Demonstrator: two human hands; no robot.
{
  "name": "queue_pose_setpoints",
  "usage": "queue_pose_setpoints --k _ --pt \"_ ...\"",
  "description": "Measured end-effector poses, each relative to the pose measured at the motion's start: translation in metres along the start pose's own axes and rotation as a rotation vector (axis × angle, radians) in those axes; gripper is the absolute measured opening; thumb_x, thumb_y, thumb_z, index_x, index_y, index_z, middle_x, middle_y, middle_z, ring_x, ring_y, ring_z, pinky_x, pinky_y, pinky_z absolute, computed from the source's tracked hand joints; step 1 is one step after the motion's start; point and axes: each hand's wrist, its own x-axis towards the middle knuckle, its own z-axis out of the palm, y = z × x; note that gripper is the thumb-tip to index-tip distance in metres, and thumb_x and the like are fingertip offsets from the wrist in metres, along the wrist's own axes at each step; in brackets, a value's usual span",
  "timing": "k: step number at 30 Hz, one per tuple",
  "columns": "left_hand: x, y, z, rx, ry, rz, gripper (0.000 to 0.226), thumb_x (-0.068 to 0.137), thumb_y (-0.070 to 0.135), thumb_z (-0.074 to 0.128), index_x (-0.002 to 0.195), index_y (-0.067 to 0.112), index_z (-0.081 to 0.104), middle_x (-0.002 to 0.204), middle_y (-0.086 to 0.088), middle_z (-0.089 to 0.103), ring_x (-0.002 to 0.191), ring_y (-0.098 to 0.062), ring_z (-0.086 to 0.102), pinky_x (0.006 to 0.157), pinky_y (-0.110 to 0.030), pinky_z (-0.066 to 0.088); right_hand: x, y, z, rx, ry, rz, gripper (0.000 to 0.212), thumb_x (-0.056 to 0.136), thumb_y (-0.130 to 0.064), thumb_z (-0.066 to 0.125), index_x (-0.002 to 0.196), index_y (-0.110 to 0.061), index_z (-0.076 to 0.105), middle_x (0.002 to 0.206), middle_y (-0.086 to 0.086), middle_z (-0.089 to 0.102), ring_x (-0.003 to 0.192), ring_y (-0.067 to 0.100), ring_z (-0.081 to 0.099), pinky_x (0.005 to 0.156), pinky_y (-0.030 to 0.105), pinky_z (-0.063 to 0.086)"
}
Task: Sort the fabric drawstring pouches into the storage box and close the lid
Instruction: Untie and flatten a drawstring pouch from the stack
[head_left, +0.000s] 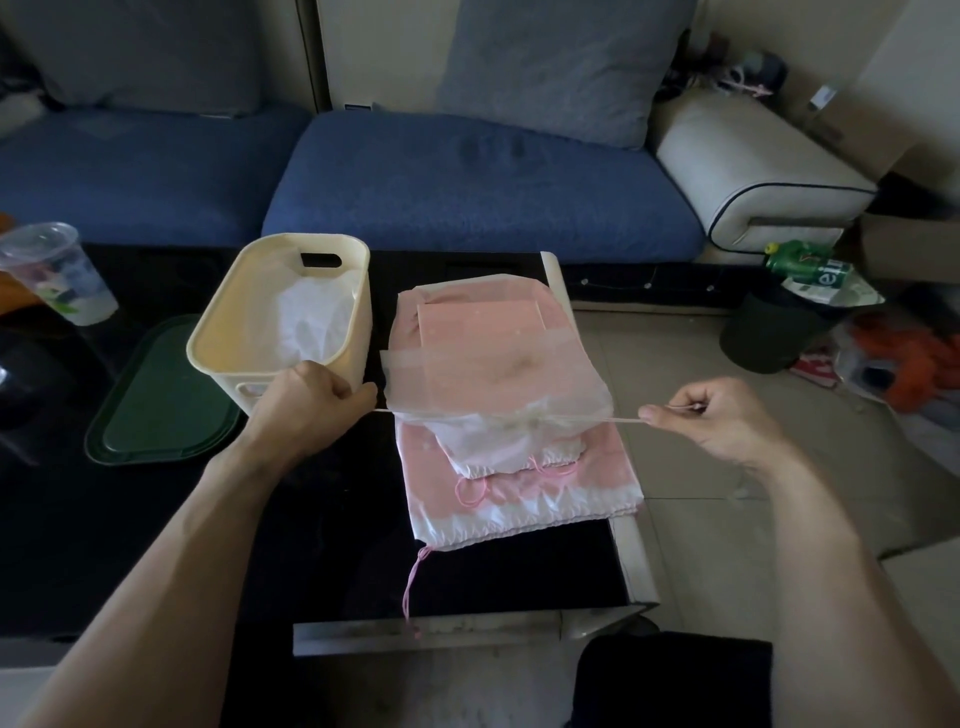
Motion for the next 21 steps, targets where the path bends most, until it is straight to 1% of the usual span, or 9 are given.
queue_pose_setpoints --k 6,8,10,12,15,17,18,20,21 --pt "0.000 0.004 0.010 0.006 0.093 0.096 0.063 0.090 0.052 0.061 0.055 0.000 0.063 0.051 -0.011 0.059 0.051 -0.024 0.059 0.050 -0.031 0.047 -0.002 -0.011 0.009 0.021 0.048 -0.025 0.032 0.074 -0.013 0.084 0.058 -0.003 0.059 0.047 -0.006 0.042 0.044 0.005 0.035 0.044 0.016 0.027" --pt "0.000 0.011 0.013 -0.097 0.120 0.158 0.062 0.091 0.051 0.060 0.049 0.006 0.053 0.045 -0.003 0.050 0.046 -0.020 0.051 0.046 -0.029 0.038 -0.004 -0.019 0.017 0.067 0.001 -0.087 0.033 0.064 -0.021 0.084 0.053 -0.006 0.055 0.044 -0.009 0.039 0.043 0.004 0.031 0.045 0.019 0.026" --pt "0.000 0.020 0.018 -0.217 0.102 0.214 0.060 0.094 0.048 0.058 0.052 0.006 0.049 0.046 -0.005 0.047 0.045 -0.022 0.046 0.043 -0.026 0.034 -0.005 -0.023 0.026 0.192 -0.109 -0.133 0.030 0.059 -0.033 0.078 0.048 -0.016 0.056 0.047 -0.009 0.042 0.047 0.005 0.034 0.050 0.024 0.028" --pt "-0.001 0.030 0.029 -0.247 0.126 0.307 0.064 0.099 0.046 0.052 0.056 0.000 0.048 0.049 -0.014 0.049 0.044 -0.027 0.044 0.045 -0.035 0.035 -0.004 -0.029 0.035 0.498 -0.279 -0.099 0.027 0.058 -0.040 0.081 0.053 -0.017 0.067 0.053 -0.002 0.052 0.053 0.009 0.045 0.054 0.023 0.038" --pt "0.000 0.045 0.043 -0.298 0.147 0.414 0.055 0.101 0.035 0.051 0.061 -0.001 0.055 0.049 -0.001 0.051 0.042 -0.014 0.045 0.045 -0.031 0.033 -0.006 -0.041 0.044 0.774 -0.577 -0.079 0.024 0.068 -0.033 0.082 0.062 -0.012 0.070 0.061 0.001 0.056 0.060 0.012 0.050 0.058 0.020 0.046" --pt "0.002 0.055 0.050 -0.380 0.019 0.413 0.038 0.101 0.028 0.053 0.075 0.005 0.069 0.060 0.009 0.062 0.055 -0.003 0.058 0.053 -0.023 0.044 -0.007 -0.049 0.047 0.865 -0.784 -0.067 0.028 0.074 -0.030 0.086 0.073 -0.007 0.069 0.068 0.001 0.058 0.064 0.013 0.051 0.062 0.022 0.049" --pt "0.003 0.058 0.053 -0.409 -0.077 0.395 0.030 0.100 0.026 0.055 0.082 0.012 0.074 0.070 0.011 0.068 0.067 0.001 0.063 0.064 -0.022 0.051 -0.008 -0.052 0.048 0.895 -0.903 -0.059 0.026 0.076 -0.029 0.086 0.078 -0.008 0.071 0.072 0.001 0.060 0.065 0.013 0.053 0.065 0.023 0.051" --pt "0.007 0.063 0.060 -0.427 -0.197 0.365 0.022 0.097 0.031 0.058 0.086 0.024 0.076 0.089 0.013 0.074 0.090 0.000 0.067 0.089 -0.027 0.055 -0.010 -0.058 0.052 0.876 -1.079 -0.091 0.016 0.081 -0.028 0.083 0.081 -0.015 0.074 0.075 -0.003 0.064 0.068 0.012 0.056 0.068 0.023 0.052" --pt "0.010 0.063 0.063 -0.415 -0.227 0.349 0.024 0.096 0.038 0.059 0.085 0.027 0.078 0.093 0.013 0.075 0.094 -0.003 0.068 0.093 -0.031 0.054 -0.009 -0.059 0.055 0.843 -1.114 -0.118 0.014 0.081 -0.028 0.082 0.082 -0.017 0.075 0.076 -0.004 0.064 0.068 0.012 0.056 0.067 0.022 0.052"
